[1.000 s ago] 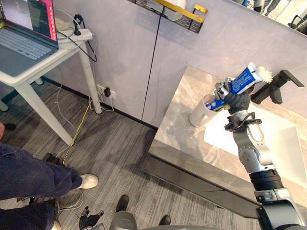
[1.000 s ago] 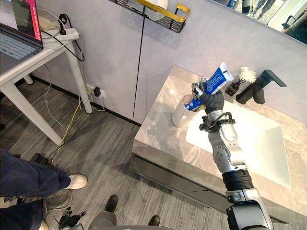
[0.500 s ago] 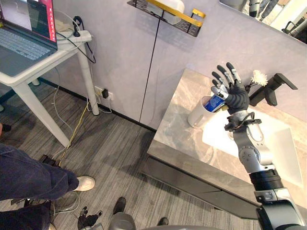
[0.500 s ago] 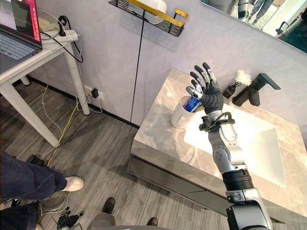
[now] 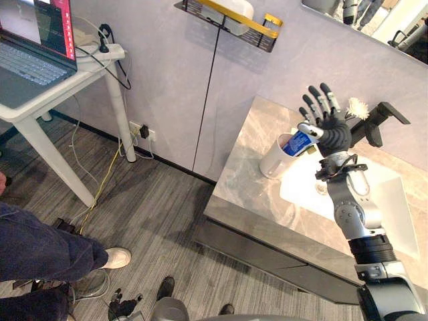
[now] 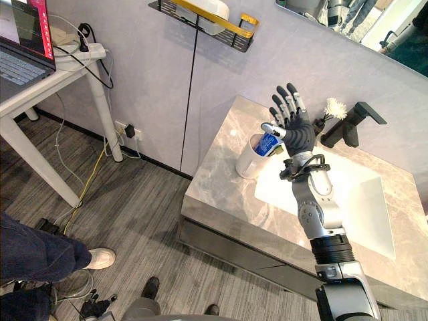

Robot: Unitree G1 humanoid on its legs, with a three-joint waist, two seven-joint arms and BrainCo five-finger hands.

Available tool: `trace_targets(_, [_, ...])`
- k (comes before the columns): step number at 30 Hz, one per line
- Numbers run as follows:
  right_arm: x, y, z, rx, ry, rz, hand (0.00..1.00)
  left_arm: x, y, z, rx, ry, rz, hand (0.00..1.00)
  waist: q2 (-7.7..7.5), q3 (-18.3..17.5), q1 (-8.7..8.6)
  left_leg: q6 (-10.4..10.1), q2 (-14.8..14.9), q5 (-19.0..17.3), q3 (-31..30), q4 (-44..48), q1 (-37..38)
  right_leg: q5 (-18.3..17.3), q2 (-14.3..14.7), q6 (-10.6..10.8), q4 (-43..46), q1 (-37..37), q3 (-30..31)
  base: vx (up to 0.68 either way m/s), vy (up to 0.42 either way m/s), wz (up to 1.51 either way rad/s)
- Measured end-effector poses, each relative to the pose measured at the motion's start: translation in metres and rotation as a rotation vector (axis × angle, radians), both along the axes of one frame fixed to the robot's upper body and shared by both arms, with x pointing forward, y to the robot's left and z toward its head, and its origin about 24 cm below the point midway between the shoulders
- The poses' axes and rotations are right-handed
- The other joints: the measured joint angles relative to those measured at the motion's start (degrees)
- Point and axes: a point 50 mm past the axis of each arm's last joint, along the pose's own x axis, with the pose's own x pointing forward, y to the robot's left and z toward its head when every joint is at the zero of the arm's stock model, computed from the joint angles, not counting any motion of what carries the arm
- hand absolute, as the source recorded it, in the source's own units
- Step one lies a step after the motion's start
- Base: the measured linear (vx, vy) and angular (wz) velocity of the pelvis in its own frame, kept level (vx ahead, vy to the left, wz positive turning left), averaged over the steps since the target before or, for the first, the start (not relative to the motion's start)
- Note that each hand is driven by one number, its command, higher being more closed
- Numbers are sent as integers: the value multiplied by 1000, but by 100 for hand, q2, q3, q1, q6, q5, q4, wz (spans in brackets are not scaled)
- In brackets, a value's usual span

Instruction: Organize washtable

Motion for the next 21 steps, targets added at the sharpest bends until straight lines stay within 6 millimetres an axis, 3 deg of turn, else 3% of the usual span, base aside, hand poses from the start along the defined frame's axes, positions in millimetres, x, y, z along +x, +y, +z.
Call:
trace_targets(3, [-10, -21, 25, 39, -109, -51, 0, -2, 1, 0, 2, 3, 9, 0, -1, -1, -70, 1, 2, -2, 110, 0, 48, 38, -1, -4, -7, -24, 114, -21, 6, -23])
trace_targets(4, [-22, -31, 44, 51, -208, -80, 0, -5, 3, 0, 1, 11, 21, 0, -1, -1, -190, 8, 8, -22, 248, 0, 110, 69, 0, -1, -11, -39, 249, -40, 16, -47])
trace_targets(5, [-30, -38, 49, 62, -250, -101, 0, -5, 3, -1, 0, 12, 24, 0, -6, -7, -240, 5, 10, -45, 321, 0, 145, 82, 2, 2, -20, -41, 331, -35, 13, -43])
trace_targets(10, [-53, -64, 44, 62, -269, -199, 0, -8, 4, -2, -6, 22, 41, 0, -16, -125, -445, 23, 10, -145, 545, -1, 210, 105, 1, 16, -50, -60, 539, -20, 7, -25])
trace_targets(14, [-74, -86, 46, 69, -321, -308, 0, -13, 2, -5, -16, 40, 59, 0, 99, -250, -566, 30, 2, -153, 775, 13, 299, 149, 0, 39, -55, -141, 743, 49, 8, -37])
trace_targets(15, [-111, -116, 28, 121, -327, -577, 0, -17, 1, -7, -9, 68, 61, 0, 286, -440, -675, 30, -1, -228, 1007, 32, 428, 156, 10, 47, -75, -144, 980, 49, -1, -66])
trace_targets(16, [-117, -120, 17, 121, -279, -648, 0, -16, 0, -7, -6, 75, 47, 0, 339, -470, -793, -4, 3, -263, 1072, 31, 485, 158, 18, 50, -71, -132, 1031, 36, -1, -55])
trace_targets(19, [-117, -120, 15, 121, -270, -651, 0, -19, -1, -9, -11, 88, 50, 0, 341, -471, -779, 1, -6, -271, 1074, 31, 486, 157, 7, 52, -69, -141, 1031, -12, -1, -4])
trace_targets(20, [-120, -122, 5, 126, -237, -667, 0, -19, -1, -8, -11, 86, 50, 0, 415, -442, -776, 0, -9, -294, 1092, 35, 487, 157, 12, 55, -85, -173, 1051, -20, 6, -4])
trace_targets(21, [-123, -124, -14, 146, -179, -693, 0, -20, -2, -9, -15, 87, 54, 0, 391, -482, -776, -9, -16, -310, 1112, 40, 501, 156, 33, 57, -85, -179, 1100, 6, 4, -11])
